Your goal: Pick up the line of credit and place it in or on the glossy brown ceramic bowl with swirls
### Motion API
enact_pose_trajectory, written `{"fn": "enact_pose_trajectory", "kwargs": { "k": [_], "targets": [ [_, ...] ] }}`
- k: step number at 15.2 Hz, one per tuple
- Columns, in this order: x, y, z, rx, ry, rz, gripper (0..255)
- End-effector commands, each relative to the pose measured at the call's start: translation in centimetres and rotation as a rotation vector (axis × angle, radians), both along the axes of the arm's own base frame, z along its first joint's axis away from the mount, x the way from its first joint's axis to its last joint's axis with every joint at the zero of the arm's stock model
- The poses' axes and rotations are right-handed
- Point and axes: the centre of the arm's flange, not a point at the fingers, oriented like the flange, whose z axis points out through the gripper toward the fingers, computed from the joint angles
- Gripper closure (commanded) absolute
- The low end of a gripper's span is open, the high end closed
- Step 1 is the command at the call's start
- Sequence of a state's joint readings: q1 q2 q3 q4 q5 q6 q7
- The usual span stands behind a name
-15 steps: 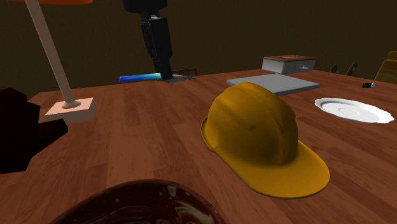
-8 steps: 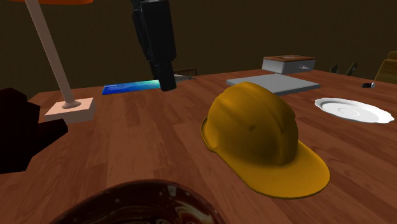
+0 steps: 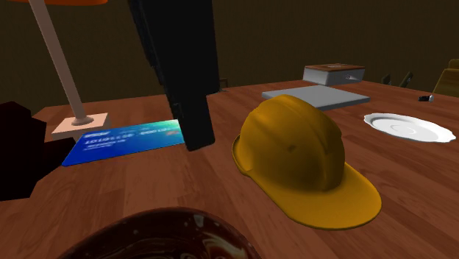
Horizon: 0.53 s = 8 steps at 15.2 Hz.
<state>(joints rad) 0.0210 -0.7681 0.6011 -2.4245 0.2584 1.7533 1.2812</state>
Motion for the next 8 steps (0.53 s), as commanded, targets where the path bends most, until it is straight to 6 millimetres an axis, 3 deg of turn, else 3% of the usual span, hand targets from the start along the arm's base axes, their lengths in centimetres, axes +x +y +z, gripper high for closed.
{"fn": "enact_pose_trajectory", "kwargs": {
  "k": [1, 6, 8],
  "targets": [
    [-2.6, -1.2, 0.3, 0.002, 0.001, 0.000, 255],
    [-8.3, -4.3, 0.6, 0.002, 0.001, 0.000, 255],
    [-8.3, -4.3, -0.5, 0.002, 0.001, 0.000, 255]
  ]
}}
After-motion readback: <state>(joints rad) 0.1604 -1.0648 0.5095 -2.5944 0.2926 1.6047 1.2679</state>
